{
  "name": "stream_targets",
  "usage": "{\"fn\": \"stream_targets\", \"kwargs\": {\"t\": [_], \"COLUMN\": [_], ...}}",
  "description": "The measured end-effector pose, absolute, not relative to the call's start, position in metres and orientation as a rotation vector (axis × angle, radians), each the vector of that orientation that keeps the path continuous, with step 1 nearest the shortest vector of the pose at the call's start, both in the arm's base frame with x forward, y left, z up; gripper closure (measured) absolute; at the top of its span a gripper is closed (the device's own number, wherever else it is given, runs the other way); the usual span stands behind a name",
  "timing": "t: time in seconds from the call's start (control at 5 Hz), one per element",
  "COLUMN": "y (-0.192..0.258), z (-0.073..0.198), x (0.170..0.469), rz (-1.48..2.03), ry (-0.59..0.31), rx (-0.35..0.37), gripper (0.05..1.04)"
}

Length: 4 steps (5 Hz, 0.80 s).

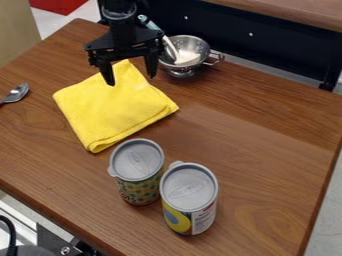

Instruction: Moved the can on the left to the top of the table

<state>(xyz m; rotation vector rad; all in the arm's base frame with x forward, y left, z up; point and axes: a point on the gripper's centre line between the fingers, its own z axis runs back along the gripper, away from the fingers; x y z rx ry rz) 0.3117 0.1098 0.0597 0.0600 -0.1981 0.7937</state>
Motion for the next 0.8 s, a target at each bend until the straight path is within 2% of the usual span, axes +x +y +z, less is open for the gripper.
{"fn": "stream_targets", "kwargs": {"t": [0.2,0.4,0.8], "y": [0.108,0.109,0.106], "z": [0.050,0.051,0.072], "x": [0.307,0.299,0.257], "rz": [0.791,0.721,0.572], "ry": [-0.163,-0.151,-0.094], "rx": [0.059,0.043,-0.001], "gripper": [0.085,0.085,0.085]}}
